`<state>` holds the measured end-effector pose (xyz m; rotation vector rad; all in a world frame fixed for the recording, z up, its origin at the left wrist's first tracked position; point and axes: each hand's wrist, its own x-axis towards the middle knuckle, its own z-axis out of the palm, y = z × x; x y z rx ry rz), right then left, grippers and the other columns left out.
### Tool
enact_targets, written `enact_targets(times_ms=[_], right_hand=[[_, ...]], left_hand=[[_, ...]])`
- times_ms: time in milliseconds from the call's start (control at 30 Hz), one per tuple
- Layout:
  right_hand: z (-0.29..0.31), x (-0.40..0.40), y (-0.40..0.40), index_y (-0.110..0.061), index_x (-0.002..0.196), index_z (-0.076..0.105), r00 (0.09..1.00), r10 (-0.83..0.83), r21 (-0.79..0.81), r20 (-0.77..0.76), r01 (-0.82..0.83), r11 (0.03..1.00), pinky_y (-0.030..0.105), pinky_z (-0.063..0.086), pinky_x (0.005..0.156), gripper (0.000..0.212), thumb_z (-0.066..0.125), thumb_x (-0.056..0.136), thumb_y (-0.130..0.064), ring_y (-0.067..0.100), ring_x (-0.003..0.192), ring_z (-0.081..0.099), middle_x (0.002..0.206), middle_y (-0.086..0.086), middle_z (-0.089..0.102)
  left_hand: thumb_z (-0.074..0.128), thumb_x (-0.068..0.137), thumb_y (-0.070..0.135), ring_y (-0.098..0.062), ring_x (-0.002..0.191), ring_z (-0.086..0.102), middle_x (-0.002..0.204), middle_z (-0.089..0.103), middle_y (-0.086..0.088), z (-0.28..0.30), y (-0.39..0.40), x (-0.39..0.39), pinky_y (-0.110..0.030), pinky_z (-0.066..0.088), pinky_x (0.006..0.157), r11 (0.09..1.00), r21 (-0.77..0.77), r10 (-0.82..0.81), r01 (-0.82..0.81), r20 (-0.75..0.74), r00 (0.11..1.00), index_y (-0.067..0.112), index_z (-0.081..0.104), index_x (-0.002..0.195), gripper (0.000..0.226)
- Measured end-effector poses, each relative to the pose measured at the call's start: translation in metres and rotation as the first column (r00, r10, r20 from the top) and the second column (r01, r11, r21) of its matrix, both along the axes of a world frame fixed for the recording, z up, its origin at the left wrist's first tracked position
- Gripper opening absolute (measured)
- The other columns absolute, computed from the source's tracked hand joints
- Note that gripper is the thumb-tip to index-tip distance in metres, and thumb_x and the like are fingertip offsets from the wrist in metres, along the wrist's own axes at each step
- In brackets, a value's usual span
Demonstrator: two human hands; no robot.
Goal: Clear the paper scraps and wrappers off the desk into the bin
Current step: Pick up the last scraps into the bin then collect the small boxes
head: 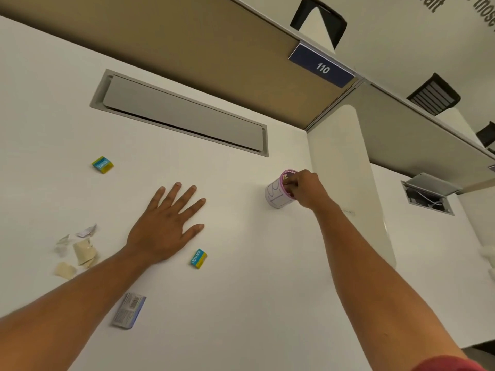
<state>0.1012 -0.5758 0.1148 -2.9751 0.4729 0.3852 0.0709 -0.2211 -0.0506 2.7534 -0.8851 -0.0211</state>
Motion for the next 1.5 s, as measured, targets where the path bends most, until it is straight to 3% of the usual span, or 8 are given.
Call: enact_targets(times_ms=[133, 367, 667, 1000, 1167, 1300, 1400, 1500], right_hand=[[0.026, 0.003, -0.008, -0.017, 0.108, 0.08, 0.999, -0.02, 0.124, 0.036, 0.015, 0.992, 0.031, 0.054, 0.078, 0.019, 0.073, 0.09, -0.019, 0.026, 0.099, 0.067, 0.108, 0.008, 0.075], [0.015, 0.005, -0.007, -0.019, 0.117, 0.077, 0.993, -0.115, -0.013, 0.036, 0.116, 0.993, 0.041, 0.062, 0.08, 0.031, 0.068, 0.089, -0.009, 0.034, 0.095, 0.07, 0.117, 0.013, 0.071], [-0.011, 0.009, 0.003, -0.004, 0.105, 0.074, 0.997, -0.071, -0.143, -0.008, 0.069, 0.987, 0.029, 0.045, 0.066, 0.02, 0.062, 0.093, -0.015, 0.03, 0.077, 0.061, 0.096, 0.016, 0.071], [-0.003, 0.018, 0.01, -0.01, 0.118, 0.072, 0.991, 0.041, -0.152, -0.125, -0.06, 0.987, 0.031, 0.05, 0.076, 0.027, 0.06, 0.094, -0.012, 0.036, 0.102, 0.068, 0.117, 0.017, 0.068], [0.01, 0.008, 0.009, -0.014, 0.117, 0.076, 0.985, 0.09, -0.124, -0.144, -0.108, 0.986, 0.032, 0.05, 0.076, 0.028, 0.057, 0.097, -0.01, 0.033, 0.094, 0.065, 0.114, 0.014, 0.072], [0.009, 0.002, 0.02, -0.01, 0.101, 0.082, 0.997, -0.021, -0.095, 0.077, 0.028, 0.995, 0.03, 0.049, 0.081, 0.019, 0.067, 0.089, -0.012, 0.037, 0.097, 0.069, 0.106, 0.014, 0.076], [0.009, -0.002, 0.027, -0.007, 0.088, 0.08, 0.978, -0.021, -0.063, 0.209, 0.035, 0.997, 0.027, 0.042, 0.072, 0.01, 0.072, 0.082, -0.009, 0.037, 0.093, 0.07, 0.095, 0.016, 0.077], [0.013, -0.008, 0.029, -0.008, 0.091, 0.077, 0.968, -0.04, 0.008, 0.249, 0.039, 0.999, 0.031, 0.048, 0.079, 0.009, 0.071, 0.085, -0.011, 0.038, 0.094, 0.07, 0.095, 0.017, 0.077]], left_hand=[[0.015, 0.103, 0.069, -0.026, 0.162, 0.006, 0.175, 0.011, 0.005, -0.001, -0.001, 0.0, -0.053, 0.012, 0.129, 1.0, -0.008, 0.003, -0.003, 0.019, 1.0, 0.039, 0.015, 0.164, 0.068], [0.018, 0.103, 0.069, -0.026, 0.162, 0.007, 0.175, 0.011, 0.006, -0.01, -0.001, 0.001, -0.052, 0.011, 0.13, 1.0, -0.006, 0.0, 0.001, 0.065, 0.998, 0.04, 0.012, 0.164, 0.068], [0.02, 0.103, 0.069, -0.025, 0.162, 0.004, 0.175, 0.009, 0.006, -0.014, -0.002, 0.003, -0.052, 0.01, 0.13, 1.0, -0.009, 0.002, -0.002, 0.092, 0.996, 0.04, 0.01, 0.164, 0.069], [0.02, 0.103, 0.069, -0.024, 0.162, 0.006, 0.175, 0.01, 0.006, -0.008, 0.001, 0.0, -0.051, 0.01, 0.13, 1.0, -0.007, 0.009, -0.008, 0.073, 0.997, 0.041, 0.014, 0.164, 0.067], [0.017, 0.104, 0.068, -0.027, 0.162, 0.01, 0.174, 0.014, 0.004, 0.007, 0.002, -0.002, -0.052, 0.009, 0.13, 1.0, 0.018, -0.012, 0.012, 0.005, 1.0, 0.039, 0.02, 0.163, 0.066], [0.012, 0.104, 0.064, -0.026, 0.162, -0.006, 0.175, -0.002, 0.004, 0.028, 0.004, 0.004, -0.049, -0.005, 0.13, 0.999, 0.023, -0.031, 0.037, -0.226, 0.974, 0.039, 0.007, 0.165, 0.066], [0.035, 0.11, 0.046, -0.015, 0.161, 0.005, 0.175, 0.008, 0.007, 0.063, 0.022, 0.014, -0.038, 0.002, 0.131, 0.95, -0.307, -0.12, -0.063, -0.54, 0.833, 0.033, 0.017, 0.165, 0.059], [0.053, 0.108, 0.026, -0.004, 0.147, 0.039, 0.16, 0.047, 0.006, 0.091, 0.058, 0.007, -0.022, 0.028, 0.123, 0.749, -0.608, -0.119, -0.262, -0.513, 0.85, 0.023, 0.05, 0.153, 0.045]])
